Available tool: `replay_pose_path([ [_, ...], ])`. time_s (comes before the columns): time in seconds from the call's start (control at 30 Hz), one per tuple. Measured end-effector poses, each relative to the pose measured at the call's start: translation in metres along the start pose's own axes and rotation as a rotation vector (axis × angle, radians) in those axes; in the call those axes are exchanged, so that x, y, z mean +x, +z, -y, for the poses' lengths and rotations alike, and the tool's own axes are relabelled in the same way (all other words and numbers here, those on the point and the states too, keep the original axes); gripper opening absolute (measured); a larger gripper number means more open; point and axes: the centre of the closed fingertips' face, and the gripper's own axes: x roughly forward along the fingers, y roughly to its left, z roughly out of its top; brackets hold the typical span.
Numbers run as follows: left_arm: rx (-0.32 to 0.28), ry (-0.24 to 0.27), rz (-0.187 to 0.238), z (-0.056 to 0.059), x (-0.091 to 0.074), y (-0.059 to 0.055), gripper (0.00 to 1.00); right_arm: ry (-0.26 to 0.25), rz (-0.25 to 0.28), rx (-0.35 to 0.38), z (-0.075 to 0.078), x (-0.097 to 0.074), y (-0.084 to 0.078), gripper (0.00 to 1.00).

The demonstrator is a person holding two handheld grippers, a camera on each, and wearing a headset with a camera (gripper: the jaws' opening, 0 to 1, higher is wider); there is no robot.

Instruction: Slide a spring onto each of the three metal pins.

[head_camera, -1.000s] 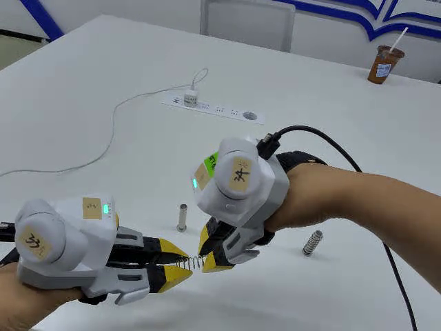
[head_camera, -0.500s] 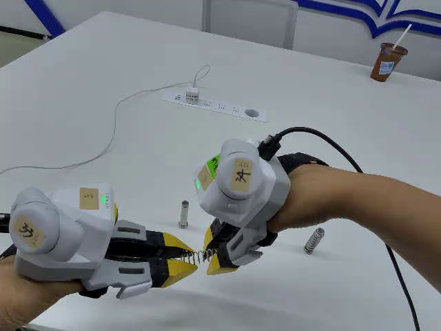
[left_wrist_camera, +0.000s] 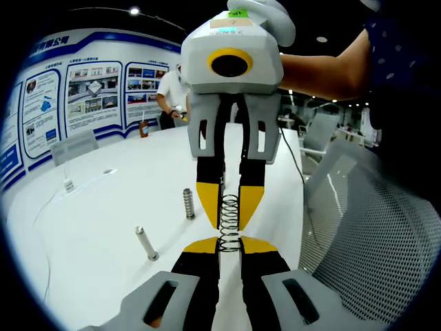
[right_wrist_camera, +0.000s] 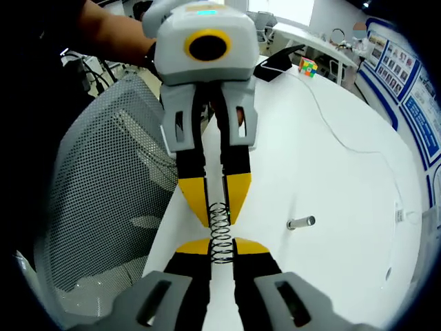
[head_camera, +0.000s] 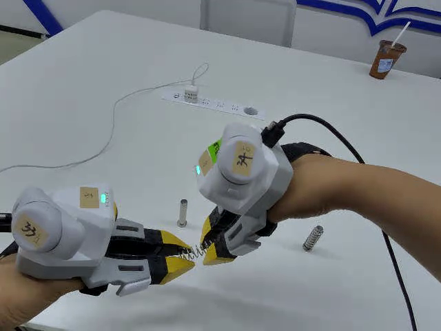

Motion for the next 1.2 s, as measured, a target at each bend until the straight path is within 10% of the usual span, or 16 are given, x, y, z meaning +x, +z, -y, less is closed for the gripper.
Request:
replay_pose_path([
  [0.5,-0.005,0.008,-0.003,-0.004,0.001,-0.007,0.11,0.0,0.052,-0.019,-0.002,-0.005,0.032,0.12],
  [1.2,-0.027,0.022,0.022,-0.004,0.0,-0.005,0.17,0.006,0.015,-0.035,0.001,-0.006,0.03,0.12],
])
